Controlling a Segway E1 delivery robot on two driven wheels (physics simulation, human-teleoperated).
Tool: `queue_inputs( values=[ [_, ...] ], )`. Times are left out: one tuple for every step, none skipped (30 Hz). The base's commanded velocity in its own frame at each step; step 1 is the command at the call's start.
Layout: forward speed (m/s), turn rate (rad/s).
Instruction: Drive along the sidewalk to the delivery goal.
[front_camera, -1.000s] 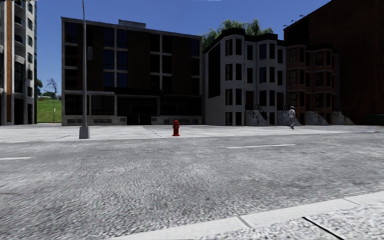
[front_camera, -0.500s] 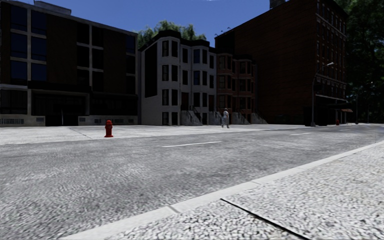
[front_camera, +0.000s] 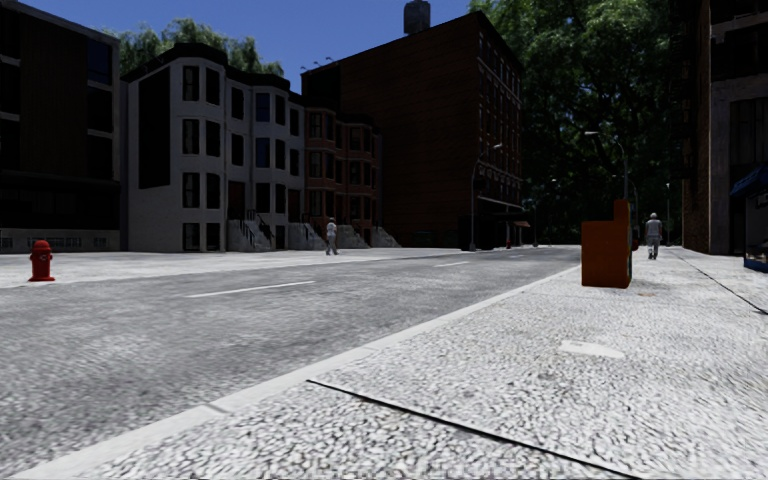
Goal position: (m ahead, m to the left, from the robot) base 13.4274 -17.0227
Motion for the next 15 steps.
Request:
queue_inputs(
  values=[
    [-0.59,-0.77],
    [-0.59,-0.77],
    [-0.59,-0.77],
    [-0.55,-0.77],
    [-0.48,-0.77],
    [0.00,-0.75],
    [0.00,-0.75],
    [0.00,-0.59],
    [0.00,-0.08],
    [0.00,0.00],
    [0.00,0.00],
    [0.00,0.00],
    [0.00,0.00],
    [0.00,0.00],
    [0.00,0.00]
  ],
)
